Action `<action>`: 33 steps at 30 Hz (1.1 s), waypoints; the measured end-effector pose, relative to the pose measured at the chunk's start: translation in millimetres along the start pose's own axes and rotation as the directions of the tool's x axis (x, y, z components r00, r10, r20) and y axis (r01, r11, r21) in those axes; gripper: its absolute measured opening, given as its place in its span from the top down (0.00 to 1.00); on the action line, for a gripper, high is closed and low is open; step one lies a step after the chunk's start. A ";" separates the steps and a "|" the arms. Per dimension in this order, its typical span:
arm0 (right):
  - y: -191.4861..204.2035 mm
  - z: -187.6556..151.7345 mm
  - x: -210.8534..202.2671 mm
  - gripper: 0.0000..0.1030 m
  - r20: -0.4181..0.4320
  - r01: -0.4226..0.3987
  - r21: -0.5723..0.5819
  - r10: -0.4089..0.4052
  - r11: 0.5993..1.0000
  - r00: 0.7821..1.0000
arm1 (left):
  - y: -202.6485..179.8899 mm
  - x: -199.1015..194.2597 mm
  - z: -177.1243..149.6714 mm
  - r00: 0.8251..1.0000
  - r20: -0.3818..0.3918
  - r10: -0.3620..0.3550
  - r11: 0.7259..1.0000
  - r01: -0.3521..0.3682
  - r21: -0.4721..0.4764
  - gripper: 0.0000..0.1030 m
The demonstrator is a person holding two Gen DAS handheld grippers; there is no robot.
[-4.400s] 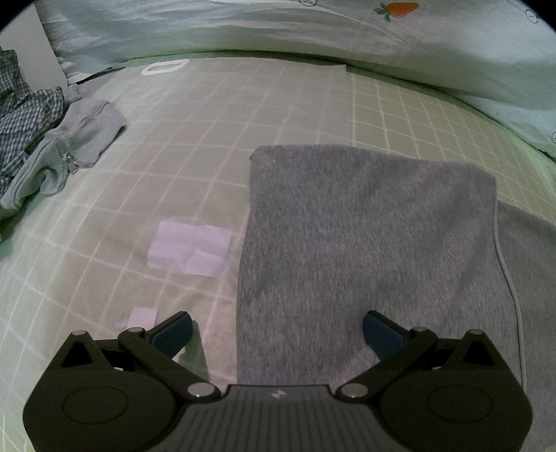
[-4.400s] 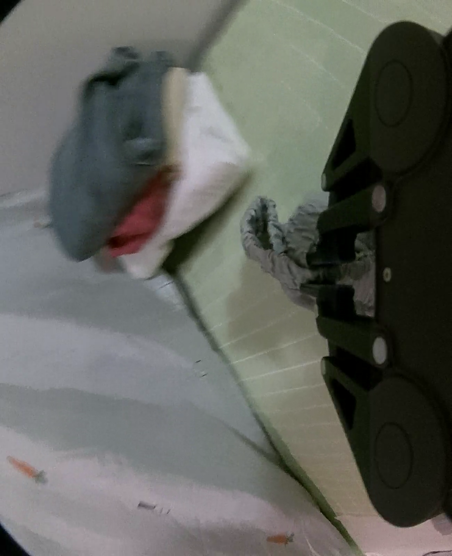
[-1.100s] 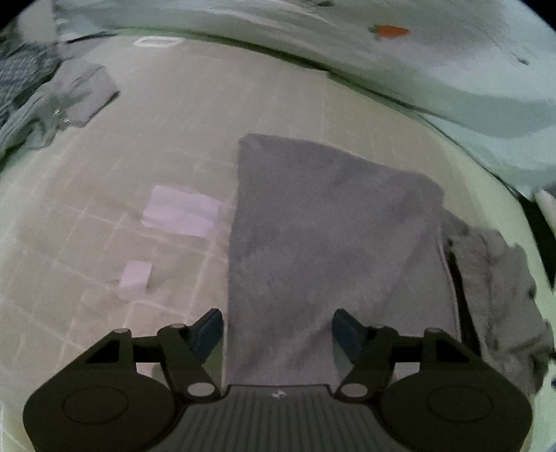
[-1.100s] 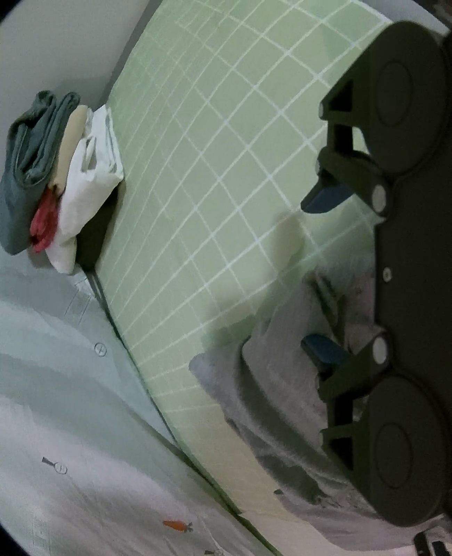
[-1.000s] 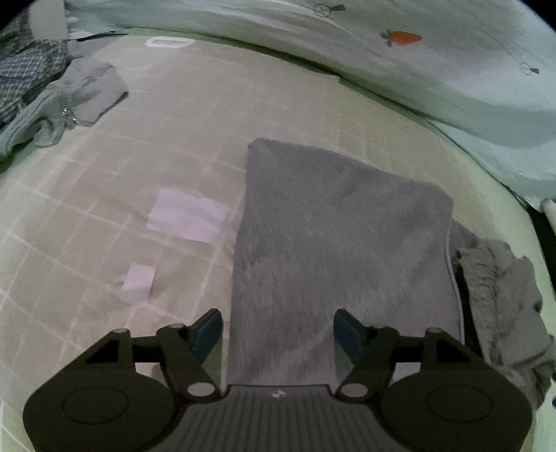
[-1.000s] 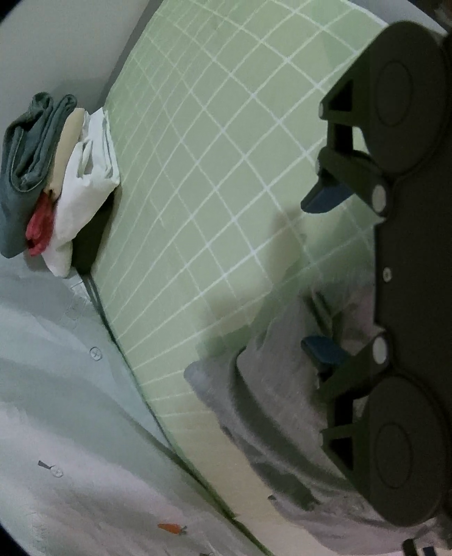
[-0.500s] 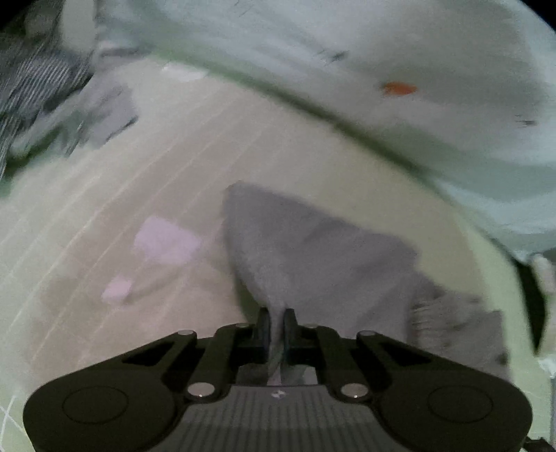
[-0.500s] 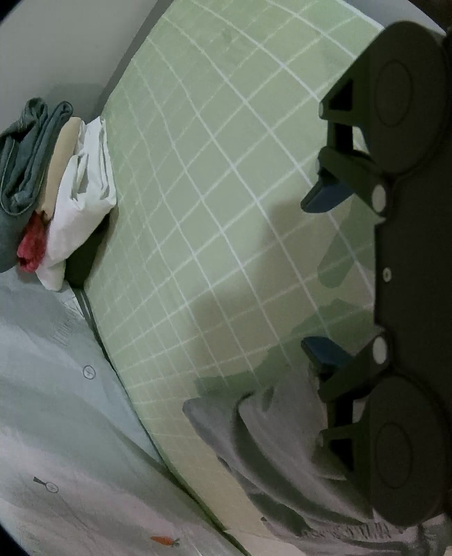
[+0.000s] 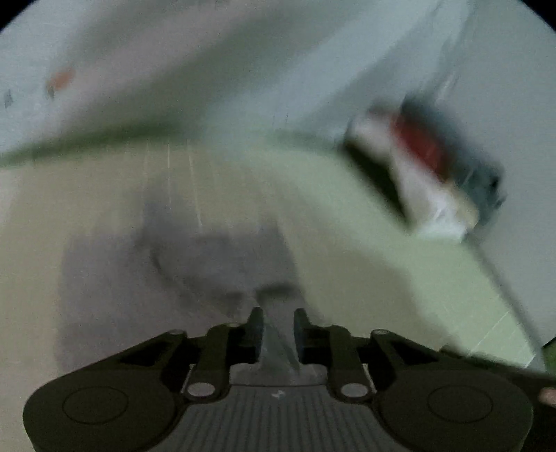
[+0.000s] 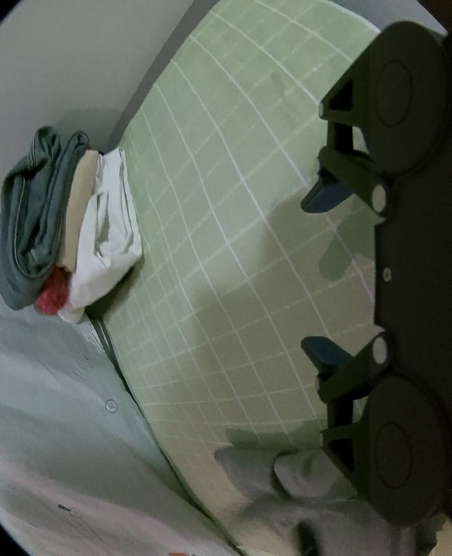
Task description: Fold clothes
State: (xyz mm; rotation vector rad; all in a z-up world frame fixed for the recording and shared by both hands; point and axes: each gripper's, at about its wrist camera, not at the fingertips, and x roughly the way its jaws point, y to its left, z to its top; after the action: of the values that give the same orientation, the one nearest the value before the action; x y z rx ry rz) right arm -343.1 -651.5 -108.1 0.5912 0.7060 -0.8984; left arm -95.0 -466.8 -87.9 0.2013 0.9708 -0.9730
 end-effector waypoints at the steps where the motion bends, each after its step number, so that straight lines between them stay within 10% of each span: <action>1: -3.3 1.5 -1.6 0.23 0.006 -0.006 -0.001 0.006 1.000 1.000 | 0.3 -1.1 -1.5 1.000 -0.003 -0.012 1.000 0.012 -0.015 0.75; 4: -8.4 5.7 -3.6 0.20 0.021 -0.035 0.008 0.035 0.999 0.999 | 8.6 -15.6 -3.6 0.999 0.034 -0.027 0.997 0.030 -0.076 0.43; 10: 23.4 18.6 4.4 0.20 0.020 -0.206 -0.011 0.207 0.978 0.978 | 55.8 -57.9 -18.1 0.985 0.091 0.145 0.969 -0.123 -0.212 0.31; 22: 165.8 15.8 19.7 0.17 -0.070 -0.512 -0.258 0.513 0.819 0.855 | 127.7 -77.3 -42.9 0.932 -0.045 0.360 0.885 -0.357 -0.298 0.29; 26: 185.5 8.4 35.0 0.51 -0.160 -0.539 -0.261 0.515 0.801 0.842 | 132.3 -76.6 -49.8 0.928 -0.060 0.369 0.893 -0.371 -0.255 0.29; 33: 198.4 1.1 57.5 0.55 -0.233 -0.485 -0.273 0.431 0.831 0.872 | 139.8 -66.1 -44.4 0.933 -0.080 0.350 0.900 -0.359 -0.247 0.29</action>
State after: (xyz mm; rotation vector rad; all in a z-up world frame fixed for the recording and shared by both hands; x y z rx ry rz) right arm -148.9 -581.8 -118.1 0.5097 0.7934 -0.2727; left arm -26.9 -321.4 -99.0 0.1685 1.0382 -0.5033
